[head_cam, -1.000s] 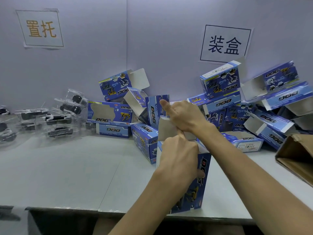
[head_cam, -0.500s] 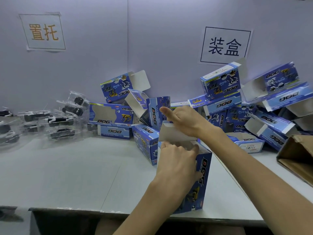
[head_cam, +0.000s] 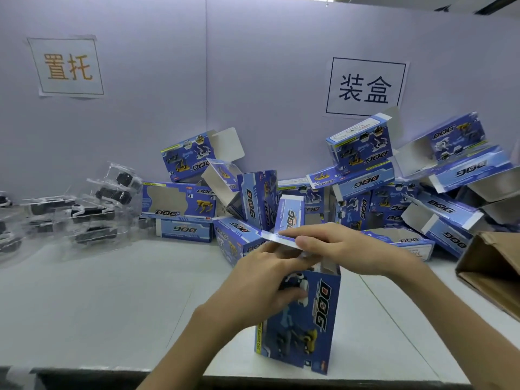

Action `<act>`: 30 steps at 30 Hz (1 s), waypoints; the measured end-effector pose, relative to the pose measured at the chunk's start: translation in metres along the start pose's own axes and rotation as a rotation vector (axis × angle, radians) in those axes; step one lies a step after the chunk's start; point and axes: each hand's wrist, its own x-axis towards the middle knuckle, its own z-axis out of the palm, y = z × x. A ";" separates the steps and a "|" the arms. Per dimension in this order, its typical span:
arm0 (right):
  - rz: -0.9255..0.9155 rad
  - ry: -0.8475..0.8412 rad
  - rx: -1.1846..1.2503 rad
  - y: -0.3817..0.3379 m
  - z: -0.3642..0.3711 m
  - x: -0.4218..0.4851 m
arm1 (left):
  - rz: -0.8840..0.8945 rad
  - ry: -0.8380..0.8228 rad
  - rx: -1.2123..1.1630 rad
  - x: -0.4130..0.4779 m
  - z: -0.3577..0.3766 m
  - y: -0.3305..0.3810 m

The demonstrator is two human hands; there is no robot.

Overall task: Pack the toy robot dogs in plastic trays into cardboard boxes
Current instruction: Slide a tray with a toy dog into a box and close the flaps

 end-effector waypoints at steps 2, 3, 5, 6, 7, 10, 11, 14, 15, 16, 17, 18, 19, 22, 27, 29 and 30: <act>-0.036 0.070 -0.059 0.004 0.008 -0.004 | 0.013 0.061 -0.034 -0.005 0.004 -0.005; -0.059 0.112 -0.074 0.006 0.012 -0.006 | 0.019 0.093 -0.061 -0.008 0.007 -0.007; -0.098 0.196 -0.017 0.010 0.018 -0.008 | 0.035 0.164 -0.145 -0.015 0.013 -0.006; -0.113 0.227 0.014 0.012 0.019 -0.009 | 0.051 0.229 -0.168 -0.019 0.017 -0.005; -0.125 0.249 0.022 0.014 0.018 -0.009 | 0.071 0.318 -0.157 -0.022 0.021 -0.004; -0.154 0.249 -0.004 0.018 0.019 -0.010 | 0.070 0.556 -0.019 -0.035 0.037 -0.002; -0.161 0.232 -0.009 0.017 0.021 -0.010 | 0.057 0.601 0.012 -0.038 0.040 0.000; -0.177 0.224 -0.044 0.016 0.024 -0.011 | 0.028 0.661 0.036 -0.043 0.045 0.007; -0.180 0.228 -0.052 0.016 0.024 -0.011 | 0.027 0.666 0.017 -0.044 0.045 0.009; -0.181 0.232 -0.062 0.016 0.023 -0.011 | 0.028 0.667 -0.009 -0.045 0.045 0.011; -0.179 0.232 -0.073 0.015 0.023 -0.010 | 0.027 0.662 -0.037 -0.045 0.045 0.012; -0.176 0.230 -0.080 0.015 0.022 -0.010 | 0.026 0.655 -0.059 -0.046 0.044 0.013; -0.172 0.227 -0.083 0.014 0.022 -0.009 | 0.026 0.650 -0.072 -0.046 0.044 0.013; -0.164 0.222 -0.092 0.011 0.021 -0.006 | 0.020 0.650 -0.073 -0.045 0.042 0.011; -0.150 0.241 -0.074 0.010 0.016 -0.008 | -0.015 0.668 -0.014 -0.043 0.043 0.009; -0.149 0.270 -0.071 0.009 0.015 -0.008 | -0.033 0.676 -0.006 -0.042 0.045 0.009; -0.151 0.284 -0.079 0.008 0.015 -0.008 | -0.041 0.679 -0.004 -0.042 0.045 0.010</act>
